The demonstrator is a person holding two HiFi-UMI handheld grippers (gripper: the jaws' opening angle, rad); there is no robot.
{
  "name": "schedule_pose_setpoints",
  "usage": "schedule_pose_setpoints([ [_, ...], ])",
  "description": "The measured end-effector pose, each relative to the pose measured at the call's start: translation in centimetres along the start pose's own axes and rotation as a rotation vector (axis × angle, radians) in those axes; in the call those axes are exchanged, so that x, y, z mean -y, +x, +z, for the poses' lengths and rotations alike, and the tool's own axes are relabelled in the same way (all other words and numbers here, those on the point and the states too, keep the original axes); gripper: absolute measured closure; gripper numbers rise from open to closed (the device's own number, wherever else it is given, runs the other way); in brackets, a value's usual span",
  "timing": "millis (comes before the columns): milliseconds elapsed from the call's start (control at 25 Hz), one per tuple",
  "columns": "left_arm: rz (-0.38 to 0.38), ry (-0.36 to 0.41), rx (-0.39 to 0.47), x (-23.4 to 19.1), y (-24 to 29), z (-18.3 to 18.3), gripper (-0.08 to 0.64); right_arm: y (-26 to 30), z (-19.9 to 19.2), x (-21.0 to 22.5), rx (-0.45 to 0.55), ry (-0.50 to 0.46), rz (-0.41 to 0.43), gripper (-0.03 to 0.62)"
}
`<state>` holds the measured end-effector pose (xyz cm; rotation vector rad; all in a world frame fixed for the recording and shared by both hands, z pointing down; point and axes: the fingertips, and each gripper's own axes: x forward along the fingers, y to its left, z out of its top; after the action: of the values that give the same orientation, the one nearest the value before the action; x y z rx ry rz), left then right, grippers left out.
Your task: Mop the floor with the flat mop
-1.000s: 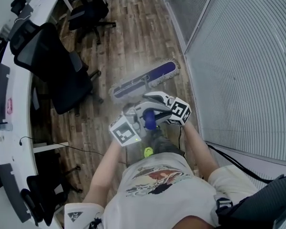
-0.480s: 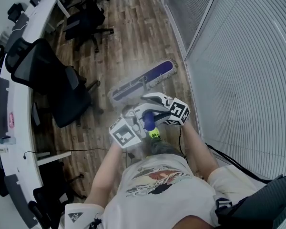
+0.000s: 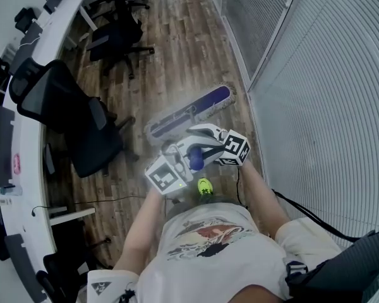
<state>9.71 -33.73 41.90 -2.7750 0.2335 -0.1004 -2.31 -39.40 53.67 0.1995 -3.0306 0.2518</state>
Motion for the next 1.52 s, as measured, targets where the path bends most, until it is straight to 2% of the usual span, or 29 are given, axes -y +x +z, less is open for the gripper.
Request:
schedule_pose_setpoints([
  [360,0.014,-0.017,-0.027,0.1,-0.8,-1.2,0.543,1.1,-0.1,-0.3,-0.058,-0.016,0.044,0.402],
  [560,0.031,-0.035,-0.013,0.4,-0.8,-0.9,0.531,1.0,-0.2,-0.9,-0.072,-0.012,0.058,0.4],
  [800,-0.007,-0.029,-0.04,1.3,-0.6,-1.0,0.526,0.7,-0.5,-1.3,-0.098,-0.024,0.049,0.4],
  [1040,-0.037,0.011,-0.021,2.7,0.0,-0.5,0.526,0.0,-1.0,-2.2,-0.105,-0.027,0.024,0.4],
  [1280,-0.052,0.018,-0.021,5.6,-0.8,0.8,0.528,0.0,-1.3,-5.3,-0.124,-0.04,0.03,0.4],
  [1520,-0.066,0.017,-0.015,10.9,-2.9,2.6,0.528,0.3,-2.7,-11.1,-0.202,-0.06,0.045,0.4],
])
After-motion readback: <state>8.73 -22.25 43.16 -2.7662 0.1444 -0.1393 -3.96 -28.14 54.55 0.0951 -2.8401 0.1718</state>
